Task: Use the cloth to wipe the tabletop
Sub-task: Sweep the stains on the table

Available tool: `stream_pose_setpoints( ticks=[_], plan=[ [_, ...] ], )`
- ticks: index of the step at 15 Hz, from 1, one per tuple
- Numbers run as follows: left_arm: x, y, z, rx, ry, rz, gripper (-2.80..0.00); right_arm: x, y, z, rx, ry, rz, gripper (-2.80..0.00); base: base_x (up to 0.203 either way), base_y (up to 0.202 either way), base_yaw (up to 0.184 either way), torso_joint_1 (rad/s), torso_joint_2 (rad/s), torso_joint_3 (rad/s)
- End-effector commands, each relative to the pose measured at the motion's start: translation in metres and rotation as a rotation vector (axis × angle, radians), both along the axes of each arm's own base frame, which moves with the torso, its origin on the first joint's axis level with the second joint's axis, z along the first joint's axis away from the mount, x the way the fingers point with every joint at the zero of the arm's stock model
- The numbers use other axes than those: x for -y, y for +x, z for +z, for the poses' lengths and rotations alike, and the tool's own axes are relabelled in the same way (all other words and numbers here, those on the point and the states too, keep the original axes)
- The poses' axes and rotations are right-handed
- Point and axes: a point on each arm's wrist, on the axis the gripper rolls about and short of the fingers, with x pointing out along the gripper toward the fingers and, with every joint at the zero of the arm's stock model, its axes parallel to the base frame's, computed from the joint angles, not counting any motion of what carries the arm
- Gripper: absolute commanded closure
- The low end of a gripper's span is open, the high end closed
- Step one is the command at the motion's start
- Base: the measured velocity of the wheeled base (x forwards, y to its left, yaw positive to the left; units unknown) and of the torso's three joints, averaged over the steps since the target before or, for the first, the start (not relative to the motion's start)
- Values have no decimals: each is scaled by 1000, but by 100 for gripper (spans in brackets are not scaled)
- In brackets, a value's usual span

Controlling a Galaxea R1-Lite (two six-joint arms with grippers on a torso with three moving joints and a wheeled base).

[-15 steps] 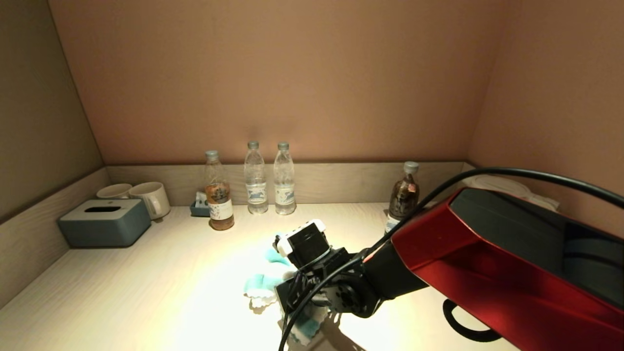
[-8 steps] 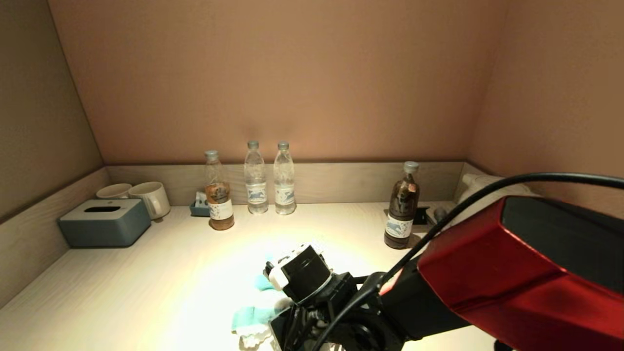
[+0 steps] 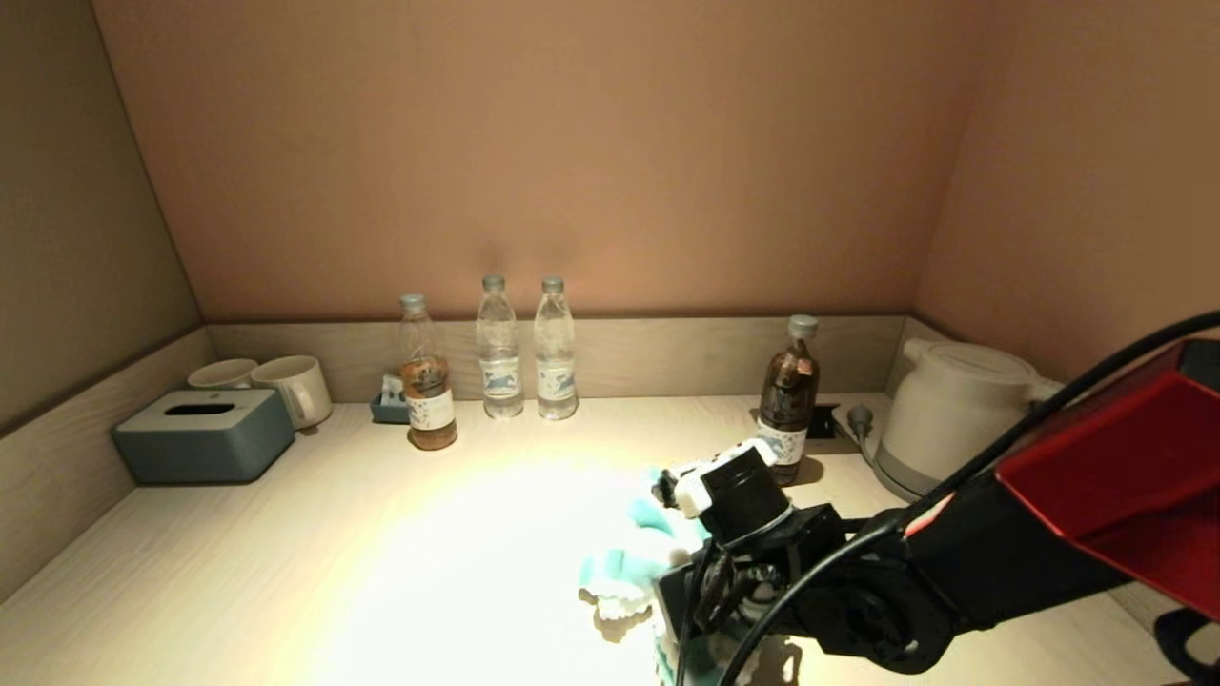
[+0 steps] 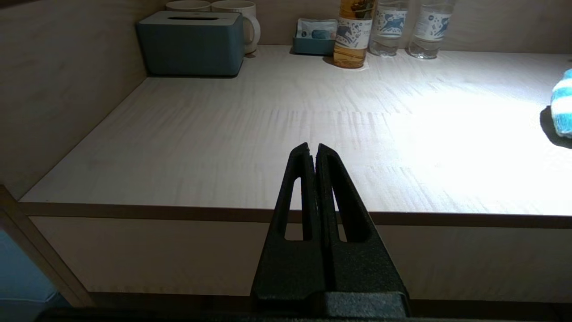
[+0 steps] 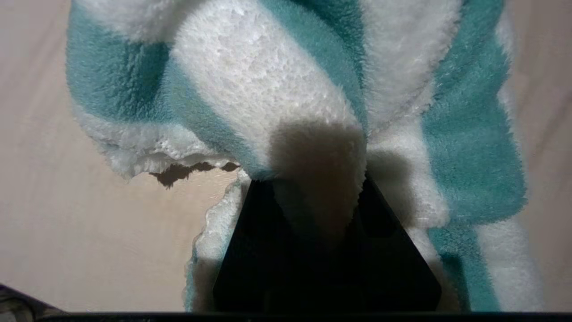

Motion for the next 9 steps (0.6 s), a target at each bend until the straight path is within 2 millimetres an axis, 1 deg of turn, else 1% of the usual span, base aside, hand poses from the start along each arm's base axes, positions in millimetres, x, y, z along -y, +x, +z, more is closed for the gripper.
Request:
stream_pose_setpoints(
  ticks=[1, 3, 5, 6, 8, 9],
  plan=[
    [0, 0, 0, -2, -1, 1, 0, 33, 19, 2, 16, 10, -119, 0, 0, 0, 0, 0, 0, 0],
    [0, 0, 0, -2, -1, 1, 0, 44, 38, -6, 19, 2, -163, 0, 0, 0, 0, 0, 0, 0],
    [0, 0, 0, -2, -1, 1, 0, 45, 45, -7, 26, 3, -172, 0, 0, 0, 0, 0, 0, 0],
    [0, 0, 0, -2, -1, 1, 0, 41, 58, -11, 33, 6, -177, 0, 0, 0, 0, 0, 0, 0],
    [0, 0, 0, -2, -1, 1, 0, 27, 91, -29, 38, 9, -178, 0, 0, 0, 0, 0, 0, 0],
    [0, 0, 0, -2, -1, 1, 0, 15, 98, -33, 42, 10, -159, 0, 0, 0, 0, 0, 0, 0]
  ],
)
